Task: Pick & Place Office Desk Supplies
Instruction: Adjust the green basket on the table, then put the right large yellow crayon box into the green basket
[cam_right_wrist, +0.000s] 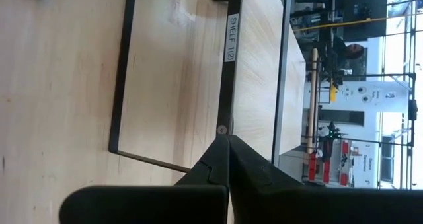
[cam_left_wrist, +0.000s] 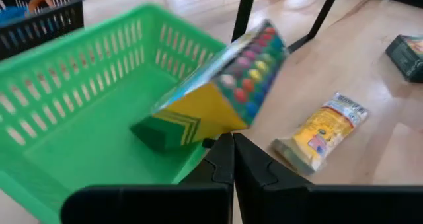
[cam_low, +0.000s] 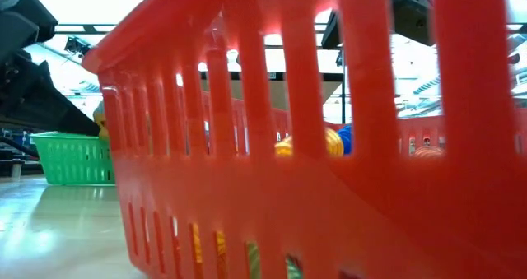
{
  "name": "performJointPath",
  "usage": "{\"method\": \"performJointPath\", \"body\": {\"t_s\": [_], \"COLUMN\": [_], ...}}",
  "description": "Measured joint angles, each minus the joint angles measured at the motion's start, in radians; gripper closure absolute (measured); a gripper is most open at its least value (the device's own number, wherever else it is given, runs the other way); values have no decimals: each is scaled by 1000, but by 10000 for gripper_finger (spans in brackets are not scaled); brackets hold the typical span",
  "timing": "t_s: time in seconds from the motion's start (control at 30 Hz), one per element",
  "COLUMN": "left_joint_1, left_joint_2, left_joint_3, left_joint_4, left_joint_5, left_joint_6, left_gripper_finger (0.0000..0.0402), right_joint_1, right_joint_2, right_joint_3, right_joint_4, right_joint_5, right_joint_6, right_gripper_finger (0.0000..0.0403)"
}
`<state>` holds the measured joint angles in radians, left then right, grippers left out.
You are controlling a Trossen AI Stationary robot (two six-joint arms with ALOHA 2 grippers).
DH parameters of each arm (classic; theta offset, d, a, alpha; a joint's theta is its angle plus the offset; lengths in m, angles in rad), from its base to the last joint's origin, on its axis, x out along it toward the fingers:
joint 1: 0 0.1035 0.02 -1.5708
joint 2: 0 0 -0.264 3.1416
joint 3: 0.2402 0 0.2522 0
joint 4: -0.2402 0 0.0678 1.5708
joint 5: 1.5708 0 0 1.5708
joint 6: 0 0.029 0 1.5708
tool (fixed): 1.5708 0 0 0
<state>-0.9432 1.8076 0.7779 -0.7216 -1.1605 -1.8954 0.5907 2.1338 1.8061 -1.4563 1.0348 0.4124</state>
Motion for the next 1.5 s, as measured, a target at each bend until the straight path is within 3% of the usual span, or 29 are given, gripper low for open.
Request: {"method": "performJointPath", "body": {"t_s": [0.8,1.17,1.37,1.5], "left_joint_1": [-40,-28,-18,-20], "left_joint_2": [-50,-45,-39,-39], "left_joint_3": [187,180,60,38], "left_joint_4": [-404,-422,-250,-253], "left_joint_5": [-18,-43,-42,-15], "left_joint_6": [10,22,-43,-38], "left_gripper_finger": [401,401,401,401], "right_joint_1": [0,0,6,8], "right_joint_2": [0,0,0,0], "right_joint_3": [0,0,0,0], "right_joint_4": [5,11,19,19], "right_joint_5": [-26,-29,-23,-21], "right_joint_6": [-1,1,-1,-7], "right_gripper_finger": [403,403,403,403]}}
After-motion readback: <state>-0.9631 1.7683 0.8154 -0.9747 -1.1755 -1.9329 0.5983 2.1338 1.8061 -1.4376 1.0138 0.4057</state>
